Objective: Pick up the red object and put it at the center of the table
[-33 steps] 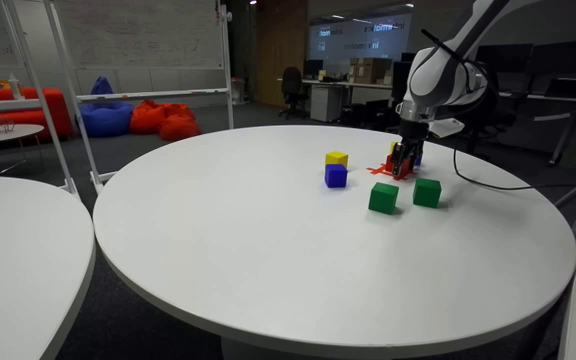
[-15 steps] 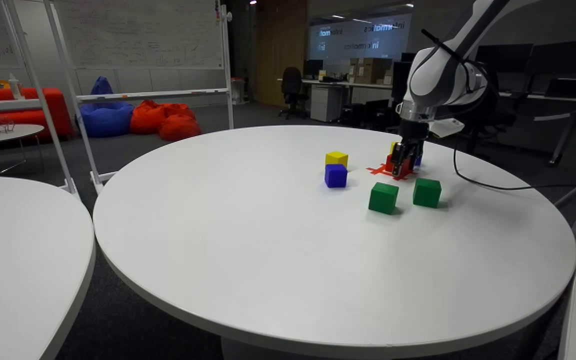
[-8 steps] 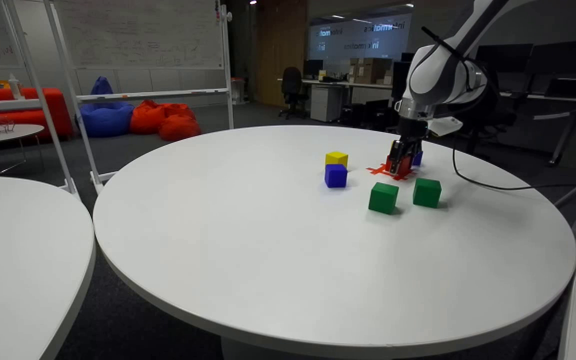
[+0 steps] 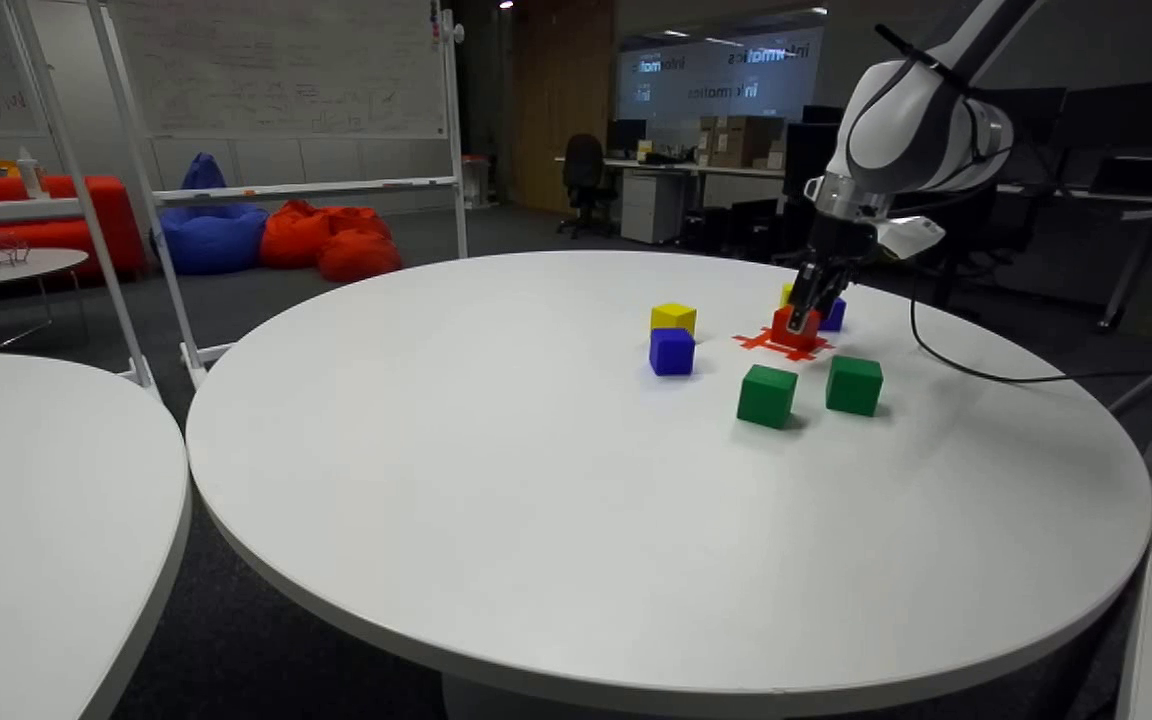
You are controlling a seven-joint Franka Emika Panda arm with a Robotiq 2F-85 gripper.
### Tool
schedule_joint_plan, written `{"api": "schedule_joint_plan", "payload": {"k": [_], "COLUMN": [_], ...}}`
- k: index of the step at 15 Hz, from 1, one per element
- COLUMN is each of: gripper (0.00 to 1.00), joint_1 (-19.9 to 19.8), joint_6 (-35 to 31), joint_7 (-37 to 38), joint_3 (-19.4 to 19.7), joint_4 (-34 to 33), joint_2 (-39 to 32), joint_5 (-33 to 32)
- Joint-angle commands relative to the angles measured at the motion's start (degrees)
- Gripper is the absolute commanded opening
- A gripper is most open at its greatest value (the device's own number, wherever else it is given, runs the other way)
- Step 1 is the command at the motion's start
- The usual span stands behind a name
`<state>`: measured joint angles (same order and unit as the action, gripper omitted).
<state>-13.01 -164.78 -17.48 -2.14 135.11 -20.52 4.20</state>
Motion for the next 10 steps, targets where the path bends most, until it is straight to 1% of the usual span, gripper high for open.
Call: {"api": "schedule_joint_plan", "payload": {"k": [1,4,6,7,10], "gripper": [1.00,1.00,1.00,1.00,1.00], "joint_1": [-0.99,-1.18,-1.35,0.39,-0.08], "joint_6": [-3.59,-6.80,-8.29,-6.08,-6.63], "joint_7": [-2.21,-3.27,-4.24,-1.54,-2.09], "joint_3": [-1.07,-1.33,-1.31,0.01,-0.32], "joint_4": [7.71,12.05,13.56,9.39,11.25], "joint_2": [7.17,11.67,13.23,9.35,11.41], "joint_5": [0.18,0.62,1.04,-0.04,0.04]}}
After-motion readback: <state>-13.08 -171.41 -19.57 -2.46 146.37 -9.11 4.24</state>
